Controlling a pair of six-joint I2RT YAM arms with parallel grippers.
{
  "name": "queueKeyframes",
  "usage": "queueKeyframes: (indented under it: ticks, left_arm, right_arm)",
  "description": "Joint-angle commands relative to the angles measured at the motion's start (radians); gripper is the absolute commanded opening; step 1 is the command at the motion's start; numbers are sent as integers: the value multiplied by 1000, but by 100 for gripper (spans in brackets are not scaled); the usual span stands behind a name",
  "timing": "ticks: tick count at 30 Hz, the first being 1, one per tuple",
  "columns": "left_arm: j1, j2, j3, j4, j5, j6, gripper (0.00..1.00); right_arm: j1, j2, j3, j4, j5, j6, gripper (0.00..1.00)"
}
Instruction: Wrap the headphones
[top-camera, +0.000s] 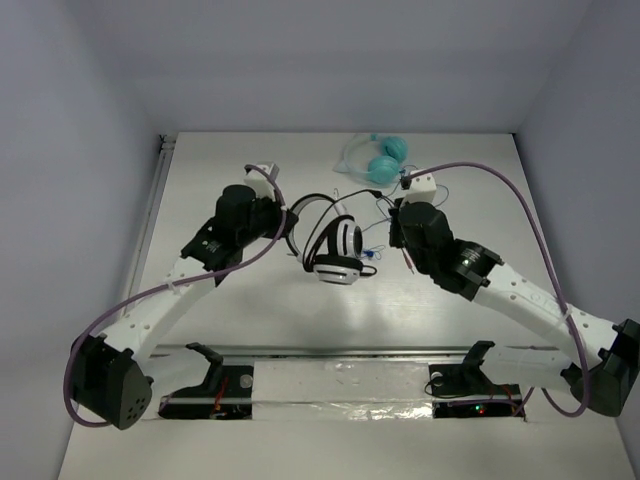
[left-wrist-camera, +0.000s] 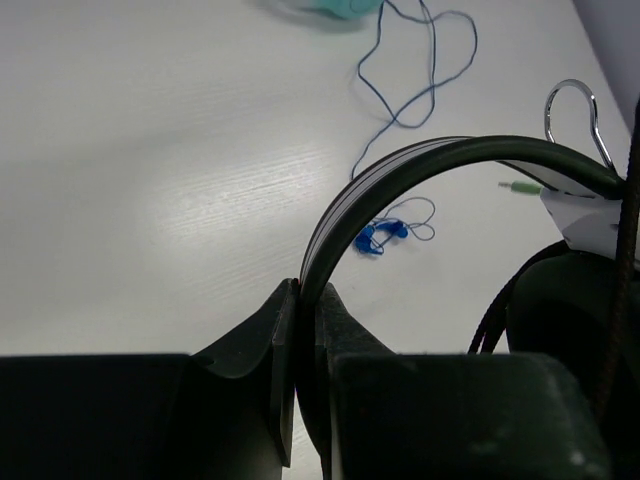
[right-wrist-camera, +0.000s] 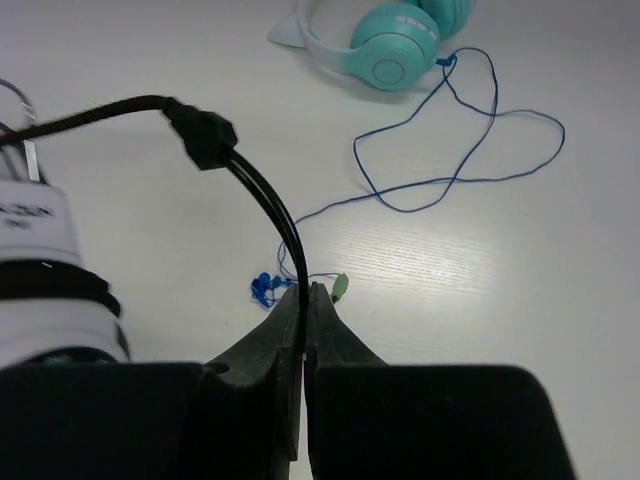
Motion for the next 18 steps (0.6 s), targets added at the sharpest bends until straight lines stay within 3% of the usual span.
queueKeyframes:
  ticks: [1, 9, 12, 18]
  left_arm:
    - [64, -54, 70, 86, 197, -46, 0]
    - [159, -41, 77, 208, 475, -158, 0]
    - [184, -36, 70, 322, 530, -287, 0]
    - [184, -8, 15, 585, 440, -561, 0]
  right_arm:
    - [-10, -52, -27, 67, 33, 90, 0]
    - [-10, -11, -145, 196, -157, 164, 0]
    - [-10, -34, -238, 373, -264, 197, 0]
    - [-10, -33, -380, 732, -381, 347, 0]
